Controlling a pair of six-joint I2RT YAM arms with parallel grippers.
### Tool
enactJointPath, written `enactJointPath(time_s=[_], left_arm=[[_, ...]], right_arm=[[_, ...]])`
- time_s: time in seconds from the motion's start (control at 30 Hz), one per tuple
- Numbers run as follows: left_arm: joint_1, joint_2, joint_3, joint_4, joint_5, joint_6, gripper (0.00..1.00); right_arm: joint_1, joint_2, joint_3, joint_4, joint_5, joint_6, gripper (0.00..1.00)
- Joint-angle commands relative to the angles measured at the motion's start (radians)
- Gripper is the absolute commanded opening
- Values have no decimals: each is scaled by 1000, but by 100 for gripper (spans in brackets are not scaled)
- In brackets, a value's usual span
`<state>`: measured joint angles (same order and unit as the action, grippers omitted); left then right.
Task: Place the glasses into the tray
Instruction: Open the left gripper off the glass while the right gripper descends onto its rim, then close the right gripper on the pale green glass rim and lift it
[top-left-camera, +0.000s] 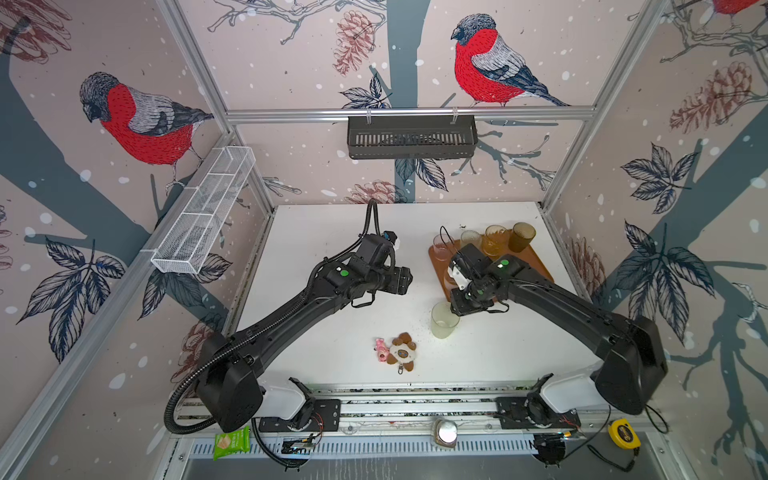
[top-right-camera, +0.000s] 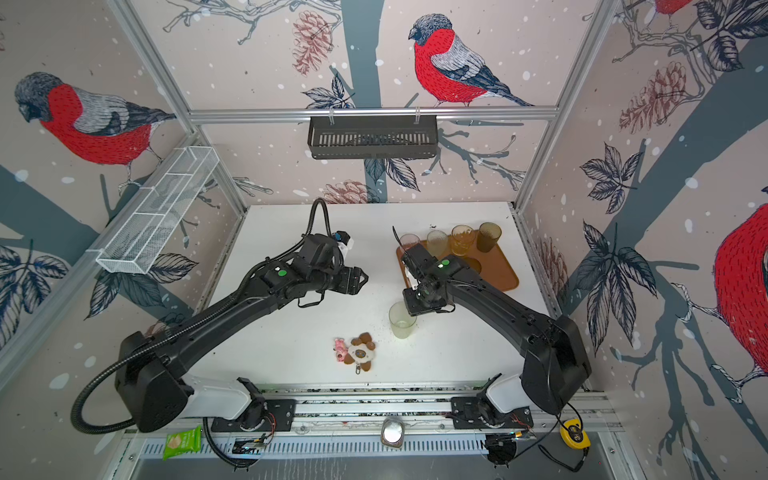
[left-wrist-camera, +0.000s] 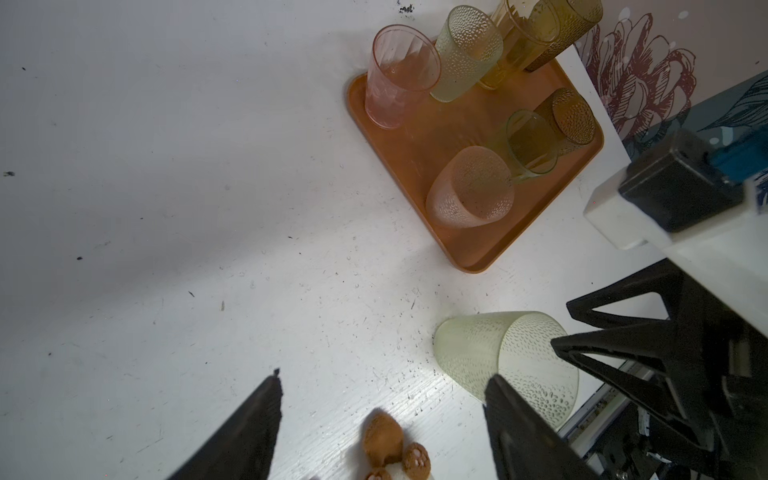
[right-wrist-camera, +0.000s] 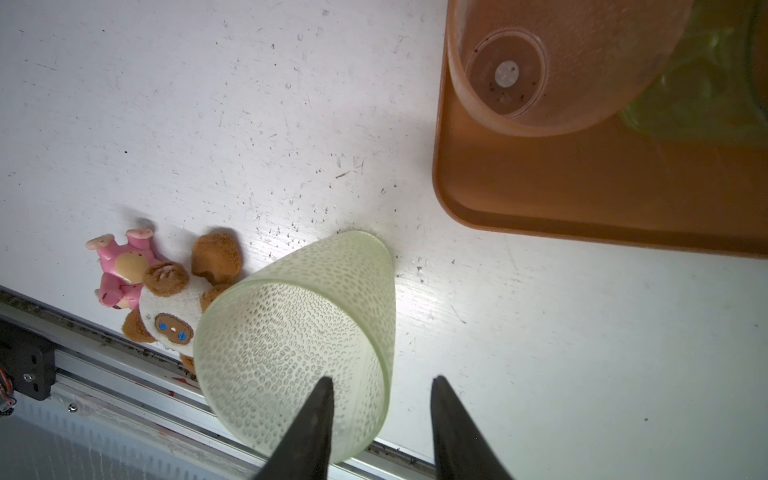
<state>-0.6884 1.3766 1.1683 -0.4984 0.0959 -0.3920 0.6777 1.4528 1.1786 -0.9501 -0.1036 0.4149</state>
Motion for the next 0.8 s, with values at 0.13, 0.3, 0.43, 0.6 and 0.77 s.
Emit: enactJointPath(time_s=[0.13, 0.3, 0.43, 0.6, 0.77], left_arm=[[1, -12, -14, 36, -22, -9, 77], [1, -5, -8, 44, -24, 2, 77], [3, 1, -1, 46, -25, 10, 78], [4, 2, 2, 44, -25, 19, 78], [7, 2, 2, 44, -23, 27, 78]], right_arm=[[-1, 10, 1, -8, 18, -11, 32], [-3, 24, 6, -4, 24, -14, 28], [-4, 36, 7, 2, 25, -15, 26], [-4, 39, 11, 1, 31, -17, 23], [-6, 47, 7, -6, 33, -24, 18]])
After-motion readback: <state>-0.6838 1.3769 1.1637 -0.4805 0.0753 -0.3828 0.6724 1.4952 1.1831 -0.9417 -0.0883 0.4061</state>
